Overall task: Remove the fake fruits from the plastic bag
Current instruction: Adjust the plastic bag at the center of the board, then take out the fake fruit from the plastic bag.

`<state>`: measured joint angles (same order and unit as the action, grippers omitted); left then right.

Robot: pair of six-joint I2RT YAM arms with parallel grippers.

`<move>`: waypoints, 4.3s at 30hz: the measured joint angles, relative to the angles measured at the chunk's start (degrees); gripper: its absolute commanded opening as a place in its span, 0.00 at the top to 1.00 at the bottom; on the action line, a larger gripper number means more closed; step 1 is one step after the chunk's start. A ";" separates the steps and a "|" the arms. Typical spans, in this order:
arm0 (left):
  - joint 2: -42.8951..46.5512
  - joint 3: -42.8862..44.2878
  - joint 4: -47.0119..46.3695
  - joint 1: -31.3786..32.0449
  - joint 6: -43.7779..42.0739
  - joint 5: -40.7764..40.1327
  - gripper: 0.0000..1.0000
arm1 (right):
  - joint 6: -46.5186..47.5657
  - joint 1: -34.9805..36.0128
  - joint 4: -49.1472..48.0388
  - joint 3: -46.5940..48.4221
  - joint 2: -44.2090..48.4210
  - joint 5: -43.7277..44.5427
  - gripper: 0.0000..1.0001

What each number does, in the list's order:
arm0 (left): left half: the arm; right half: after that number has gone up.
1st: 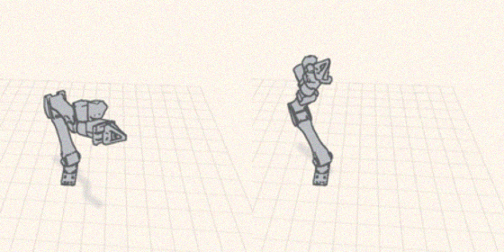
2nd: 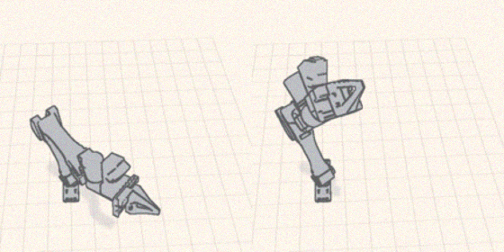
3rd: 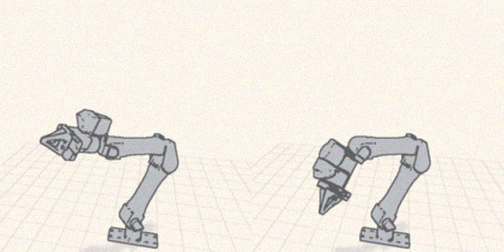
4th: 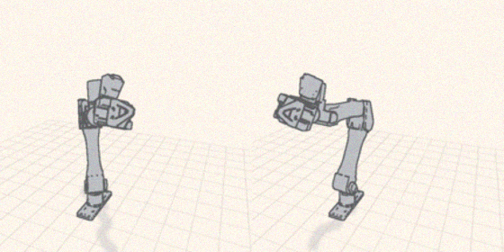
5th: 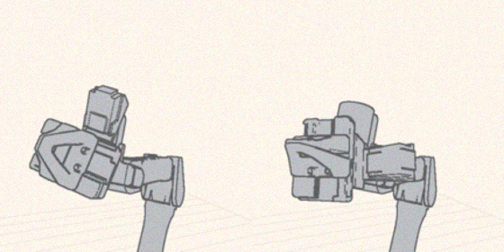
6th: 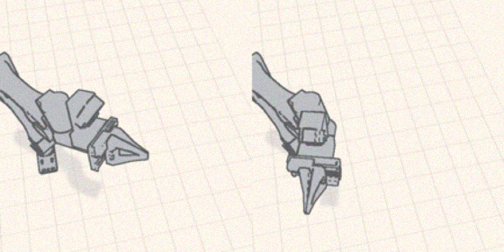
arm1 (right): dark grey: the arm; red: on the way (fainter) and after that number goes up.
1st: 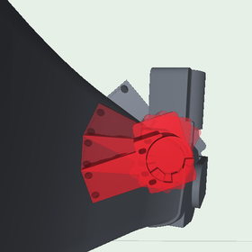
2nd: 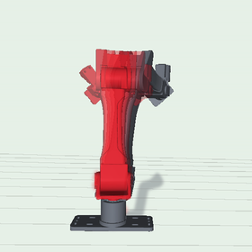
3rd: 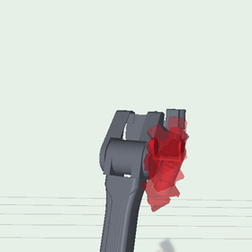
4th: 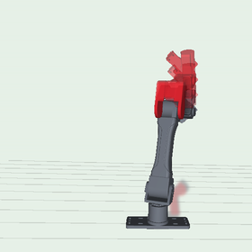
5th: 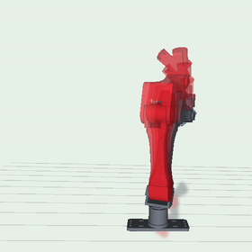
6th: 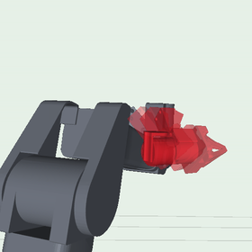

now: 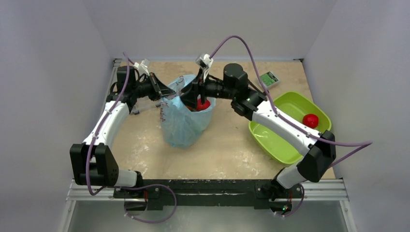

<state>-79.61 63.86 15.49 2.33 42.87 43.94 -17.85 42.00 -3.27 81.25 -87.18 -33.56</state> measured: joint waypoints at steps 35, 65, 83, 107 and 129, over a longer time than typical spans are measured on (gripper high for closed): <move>33.48 -2.62 26.49 1.62 -10.71 -21.81 0.01 | -3.96 22.62 -15.02 -29.49 1.09 27.67 0.83; 28.98 -24.94 16.76 11.10 -5.14 -10.58 1.00 | -9.66 22.05 -2.01 -28.61 17.68 36.30 0.59; 28.04 -25.29 23.61 12.72 -4.42 -8.20 1.00 | -4.28 13.99 1.38 -10.38 -9.49 51.95 0.79; 24.74 -36.13 22.56 14.25 5.90 -18.23 1.00 | -6.16 12.74 -0.28 -21.51 -6.82 49.27 0.40; 22.95 -33.55 20.59 14.25 4.11 -14.16 1.00 | 0.81 12.61 -10.49 -10.29 -22.97 55.71 0.25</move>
<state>-56.66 30.30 36.07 16.58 46.98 29.78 -17.04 54.61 -13.76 70.96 -110.15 22.15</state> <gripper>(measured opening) 0.006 0.792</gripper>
